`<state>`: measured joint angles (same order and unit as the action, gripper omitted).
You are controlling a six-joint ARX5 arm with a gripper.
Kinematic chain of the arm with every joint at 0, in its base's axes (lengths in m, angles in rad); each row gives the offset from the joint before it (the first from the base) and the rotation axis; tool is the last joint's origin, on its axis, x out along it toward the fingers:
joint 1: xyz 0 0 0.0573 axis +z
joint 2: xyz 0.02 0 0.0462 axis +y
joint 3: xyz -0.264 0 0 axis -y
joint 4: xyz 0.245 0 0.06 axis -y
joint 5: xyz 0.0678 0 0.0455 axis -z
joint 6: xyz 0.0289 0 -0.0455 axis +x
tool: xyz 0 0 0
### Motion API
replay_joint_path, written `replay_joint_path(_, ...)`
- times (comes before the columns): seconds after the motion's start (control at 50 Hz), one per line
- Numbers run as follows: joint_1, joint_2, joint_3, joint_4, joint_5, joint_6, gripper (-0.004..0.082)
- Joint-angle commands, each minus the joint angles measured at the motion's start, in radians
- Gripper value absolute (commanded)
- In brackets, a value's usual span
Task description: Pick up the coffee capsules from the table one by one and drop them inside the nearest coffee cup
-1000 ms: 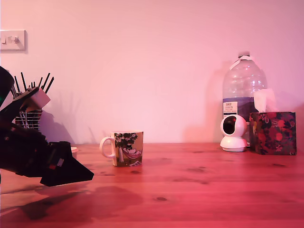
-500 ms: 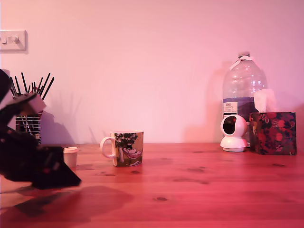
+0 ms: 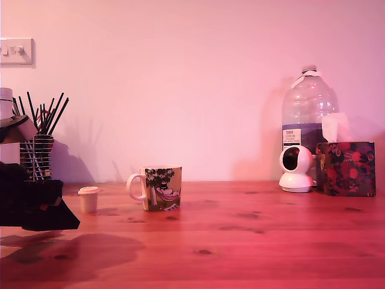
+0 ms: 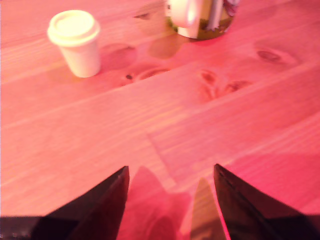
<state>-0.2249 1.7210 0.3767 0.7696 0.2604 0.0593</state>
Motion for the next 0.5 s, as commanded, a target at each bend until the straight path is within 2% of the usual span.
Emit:
replay_joint_path(0.0,0.008,-0.009,-0.01,0.01,0.0,-0.005,0.0481)
replay_joint_path(0.48,0.023,-0.009,-0.01,0.025,0.0,-0.007,0.0481)
